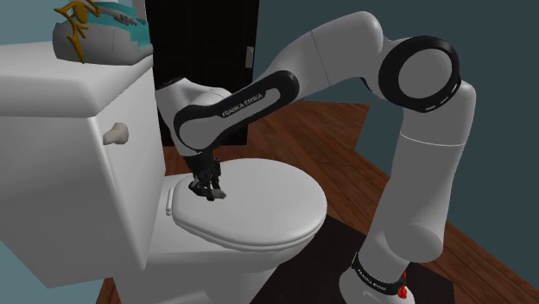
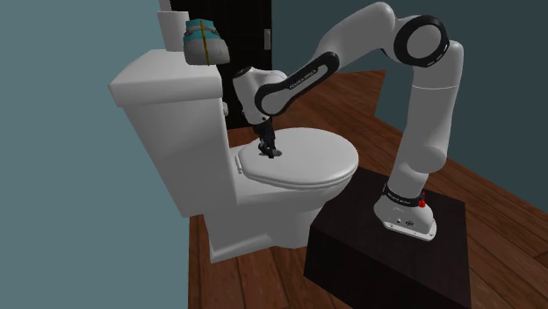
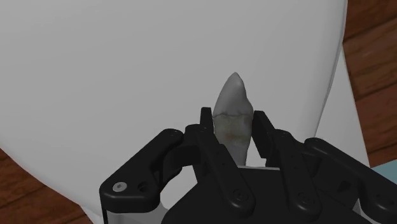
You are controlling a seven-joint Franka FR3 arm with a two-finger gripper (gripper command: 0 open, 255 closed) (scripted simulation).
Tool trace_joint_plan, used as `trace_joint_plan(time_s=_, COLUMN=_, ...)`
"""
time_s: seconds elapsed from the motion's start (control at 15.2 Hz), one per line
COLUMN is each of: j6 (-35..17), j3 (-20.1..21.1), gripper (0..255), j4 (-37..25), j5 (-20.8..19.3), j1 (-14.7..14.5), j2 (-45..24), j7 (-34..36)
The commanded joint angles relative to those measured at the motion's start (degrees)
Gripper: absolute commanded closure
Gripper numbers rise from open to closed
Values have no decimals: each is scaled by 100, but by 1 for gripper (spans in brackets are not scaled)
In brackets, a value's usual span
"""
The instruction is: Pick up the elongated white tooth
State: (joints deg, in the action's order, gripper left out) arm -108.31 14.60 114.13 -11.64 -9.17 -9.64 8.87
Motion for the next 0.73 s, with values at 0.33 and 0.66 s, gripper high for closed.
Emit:
trace_joint_plan(time_s=0.33, j6=490, j3=15, gripper=255, j4=-285, j5=87, j1=5, j2=222, j7=-114)
trace_joint_plan(time_s=0.66, j6=711, j3=20, gripper=255, j4=-432, j5=117, j1=5, j2=303, j7=-160)
